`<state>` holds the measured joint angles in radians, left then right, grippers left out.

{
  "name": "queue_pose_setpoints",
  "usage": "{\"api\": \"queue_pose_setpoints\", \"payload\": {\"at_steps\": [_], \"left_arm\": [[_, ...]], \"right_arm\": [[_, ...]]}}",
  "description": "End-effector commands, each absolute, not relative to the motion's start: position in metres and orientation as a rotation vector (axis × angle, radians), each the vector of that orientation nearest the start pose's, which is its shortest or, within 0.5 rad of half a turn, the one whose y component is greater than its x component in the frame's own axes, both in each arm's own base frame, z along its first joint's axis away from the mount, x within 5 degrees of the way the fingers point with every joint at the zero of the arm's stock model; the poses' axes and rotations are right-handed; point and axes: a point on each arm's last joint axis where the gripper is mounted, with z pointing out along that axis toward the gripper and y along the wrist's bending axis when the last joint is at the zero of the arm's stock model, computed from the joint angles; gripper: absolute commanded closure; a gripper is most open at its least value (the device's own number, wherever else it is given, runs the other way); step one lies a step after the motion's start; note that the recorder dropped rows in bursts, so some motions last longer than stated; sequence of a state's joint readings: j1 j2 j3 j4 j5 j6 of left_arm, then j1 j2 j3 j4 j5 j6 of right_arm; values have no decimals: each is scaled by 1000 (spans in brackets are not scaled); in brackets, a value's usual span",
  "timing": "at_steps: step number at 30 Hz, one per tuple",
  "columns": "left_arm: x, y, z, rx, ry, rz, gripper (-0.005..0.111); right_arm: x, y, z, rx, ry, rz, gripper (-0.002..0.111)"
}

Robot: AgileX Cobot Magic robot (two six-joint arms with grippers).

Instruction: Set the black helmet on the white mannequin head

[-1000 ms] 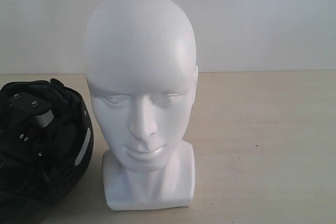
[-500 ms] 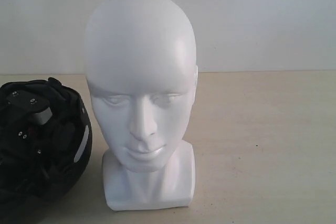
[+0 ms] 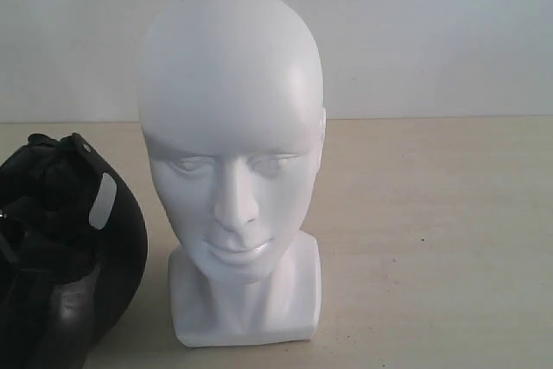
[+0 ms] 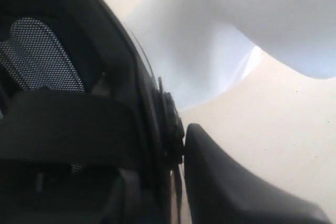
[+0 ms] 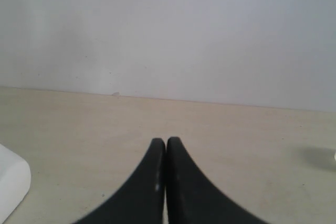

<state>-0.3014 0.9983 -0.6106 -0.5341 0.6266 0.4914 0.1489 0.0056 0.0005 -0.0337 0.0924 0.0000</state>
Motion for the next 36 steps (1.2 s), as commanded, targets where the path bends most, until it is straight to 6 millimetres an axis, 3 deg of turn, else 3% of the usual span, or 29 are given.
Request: {"api": "queue_pose_setpoints", "payload": {"at_steps": [1, 7, 25, 36], "left_arm": [[162, -78, 288, 513, 2249, -488, 102], [150, -76, 317, 484, 2151, -519, 102], [100, -58, 356, 318, 1896, -593, 102], [72, -51, 388, 195, 1634, -752, 102]], "right_arm": [[56, 8, 205, -143, 1565, 87, 108], [56, 8, 205, -143, 1565, 87, 108], [56, 8, 205, -143, 1565, 87, 108], [56, 8, 205, -143, 1565, 87, 108]]}}
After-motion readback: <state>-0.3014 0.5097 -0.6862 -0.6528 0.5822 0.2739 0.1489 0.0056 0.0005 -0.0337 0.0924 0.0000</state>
